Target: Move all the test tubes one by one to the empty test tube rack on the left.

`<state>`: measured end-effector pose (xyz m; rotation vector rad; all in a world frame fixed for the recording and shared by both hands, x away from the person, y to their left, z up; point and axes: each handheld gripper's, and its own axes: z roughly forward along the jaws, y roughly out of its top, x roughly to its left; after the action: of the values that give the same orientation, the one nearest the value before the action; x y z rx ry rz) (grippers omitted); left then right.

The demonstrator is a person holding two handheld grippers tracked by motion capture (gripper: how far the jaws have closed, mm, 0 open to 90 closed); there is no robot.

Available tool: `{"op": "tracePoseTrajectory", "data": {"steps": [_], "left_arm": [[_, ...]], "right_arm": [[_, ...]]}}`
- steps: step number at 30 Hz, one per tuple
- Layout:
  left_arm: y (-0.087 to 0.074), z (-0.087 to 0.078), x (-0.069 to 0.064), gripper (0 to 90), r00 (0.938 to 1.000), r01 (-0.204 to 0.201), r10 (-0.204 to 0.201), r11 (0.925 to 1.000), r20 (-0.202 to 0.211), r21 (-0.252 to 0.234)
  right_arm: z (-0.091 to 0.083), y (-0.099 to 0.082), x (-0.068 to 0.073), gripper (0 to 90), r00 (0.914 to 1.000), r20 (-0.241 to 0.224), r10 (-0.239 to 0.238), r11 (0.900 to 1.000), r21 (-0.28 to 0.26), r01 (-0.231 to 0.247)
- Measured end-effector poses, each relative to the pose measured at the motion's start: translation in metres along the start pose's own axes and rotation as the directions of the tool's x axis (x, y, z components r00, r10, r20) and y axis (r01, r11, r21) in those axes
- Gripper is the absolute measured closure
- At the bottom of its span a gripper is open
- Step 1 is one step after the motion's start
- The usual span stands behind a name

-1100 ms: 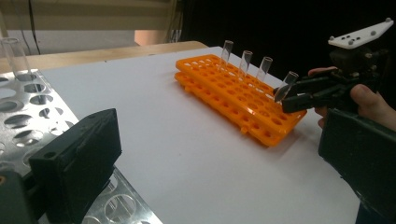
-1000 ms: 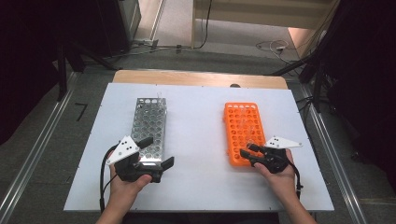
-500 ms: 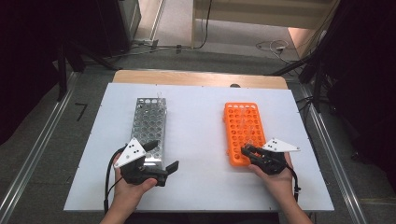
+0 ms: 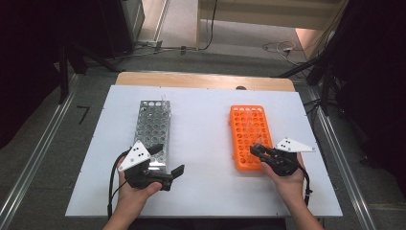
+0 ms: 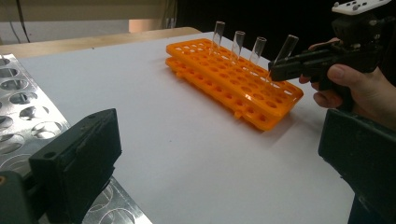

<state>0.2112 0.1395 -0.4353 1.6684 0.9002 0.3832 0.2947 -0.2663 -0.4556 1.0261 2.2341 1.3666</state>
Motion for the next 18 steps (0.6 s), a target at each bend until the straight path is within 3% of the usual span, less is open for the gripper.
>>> {"op": "tracePoseTrajectory", "data": {"steps": [10,18], "left_arm": [[0.004,0.001,-0.001,0.0,1.0000,-0.002,0.002,1.0000,0.005,-0.006],[0.012,0.007,-0.007,0.0,0.9997,-0.021,0.021,0.9998,0.016,-0.009]], "right_arm": [[-0.020,0.023,0.002,74.0,0.9998,-0.018,-0.010,0.9995,-0.030,0.009],[-0.018,0.039,0.021,74.0,0.9962,-0.074,-0.046,0.9988,-0.021,0.045]]}}
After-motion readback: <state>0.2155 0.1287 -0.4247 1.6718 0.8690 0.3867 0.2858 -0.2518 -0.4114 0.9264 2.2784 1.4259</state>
